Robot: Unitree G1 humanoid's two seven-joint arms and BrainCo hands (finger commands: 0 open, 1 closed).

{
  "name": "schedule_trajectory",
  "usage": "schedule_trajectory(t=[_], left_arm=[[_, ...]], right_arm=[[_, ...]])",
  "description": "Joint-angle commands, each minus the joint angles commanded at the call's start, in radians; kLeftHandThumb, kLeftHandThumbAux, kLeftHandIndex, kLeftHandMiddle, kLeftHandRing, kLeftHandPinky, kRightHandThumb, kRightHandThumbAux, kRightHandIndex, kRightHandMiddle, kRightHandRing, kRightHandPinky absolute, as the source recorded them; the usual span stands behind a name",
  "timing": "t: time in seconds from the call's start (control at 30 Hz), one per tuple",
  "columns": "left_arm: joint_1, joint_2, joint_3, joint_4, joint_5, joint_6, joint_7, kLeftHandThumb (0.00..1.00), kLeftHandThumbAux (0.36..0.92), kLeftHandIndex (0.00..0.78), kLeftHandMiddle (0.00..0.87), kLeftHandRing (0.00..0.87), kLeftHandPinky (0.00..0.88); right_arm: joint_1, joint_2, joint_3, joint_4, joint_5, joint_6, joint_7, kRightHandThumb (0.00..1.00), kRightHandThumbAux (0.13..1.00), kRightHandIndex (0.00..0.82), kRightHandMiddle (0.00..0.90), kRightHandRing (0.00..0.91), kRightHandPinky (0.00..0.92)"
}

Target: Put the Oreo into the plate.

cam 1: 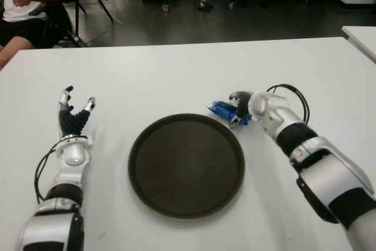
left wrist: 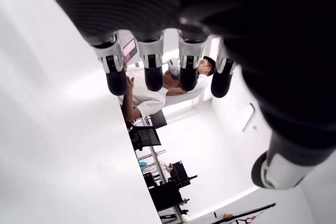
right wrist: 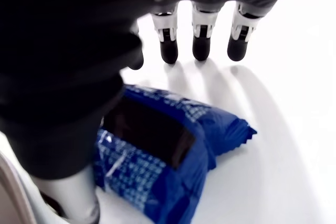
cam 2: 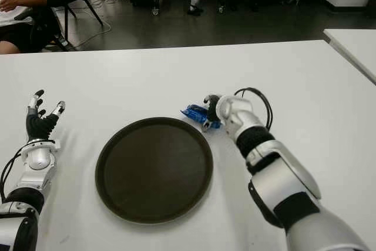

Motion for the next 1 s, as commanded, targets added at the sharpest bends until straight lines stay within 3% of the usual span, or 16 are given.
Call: schedule_trajectory(t=[0.1, 0.13, 0.2, 0.23, 0.3, 0.33, 0.43, 0.53, 1.0], left_arm=[[-0.001, 0.001, 0.000, 0.003, 0.001, 0.000, 0.002, 0.000, 0.603, 0.000, 0.000, 0.000, 0.000], [-0.002, 0.002, 0.000, 0.004, 0.001, 0.001, 0.002, 0.000, 0.605, 0.000, 0.000, 0.000, 0.000], [-0.001, 0.003, 0.001, 0.004, 0.000, 0.000, 0.000, 0.000, 0.607, 0.000, 0.000, 0.000, 0.000], [0.000, 0.003, 0.001, 0.003, -0.001, 0.000, -0.001, 0.000, 0.607, 0.000, 0.000, 0.000, 0.000], [0.000, 0.002, 0.003, 0.004, -0.004, -0.001, -0.004, 0.000, 0.607, 0.000, 0.000, 0.000, 0.000], [-0.001, 0.002, 0.004, 0.005, -0.006, -0.002, -0.007, 0.000, 0.607, 0.000, 0.000, 0.000, 0.000], [-0.003, -0.001, 0.008, 0.007, -0.013, 0.000, -0.011, 0.000, 0.609, 0.000, 0.000, 0.000, 0.000], [-0.004, -0.004, 0.012, 0.006, -0.018, 0.001, -0.012, 0.000, 0.620, 0.000, 0.000, 0.000, 0.000], [0.000, -0.001, 0.006, 0.003, -0.005, -0.004, -0.006, 0.000, 0.619, 0.000, 0.000, 0.000, 0.000]], right_arm=[[0.011, -0.002, -0.008, 0.019, 0.002, -0.036, -0.079, 0.000, 0.852, 0.056, 0.101, 0.084, 0.035], [0.014, -0.003, -0.012, 0.022, 0.003, -0.046, -0.103, 0.000, 0.864, 0.102, 0.154, 0.148, 0.117], [0.027, -0.009, -0.024, 0.032, 0.010, -0.080, -0.159, 0.000, 0.875, 0.143, 0.200, 0.205, 0.189], [0.034, -0.013, -0.031, 0.038, 0.014, -0.098, -0.185, 0.240, 0.828, 0.239, 0.291, 0.306, 0.314], [0.042, -0.014, -0.049, 0.043, 0.026, -0.124, -0.235, 0.451, 0.787, 0.323, 0.371, 0.395, 0.423], [0.043, -0.011, -0.057, 0.042, 0.032, -0.131, -0.255, 0.534, 0.769, 0.360, 0.472, 0.490, 0.509], [0.049, -0.006, -0.089, 0.055, 0.056, -0.154, -0.310, 0.635, 0.746, 0.405, 0.619, 0.619, 0.605], [0.051, -0.001, -0.112, 0.069, 0.071, -0.163, -0.351, 0.668, 0.737, 0.421, 0.677, 0.671, 0.657], [0.057, 0.017, -0.191, 0.087, 0.141, -0.188, -0.449, 0.692, 0.727, 0.434, 0.753, 0.757, 0.761]])
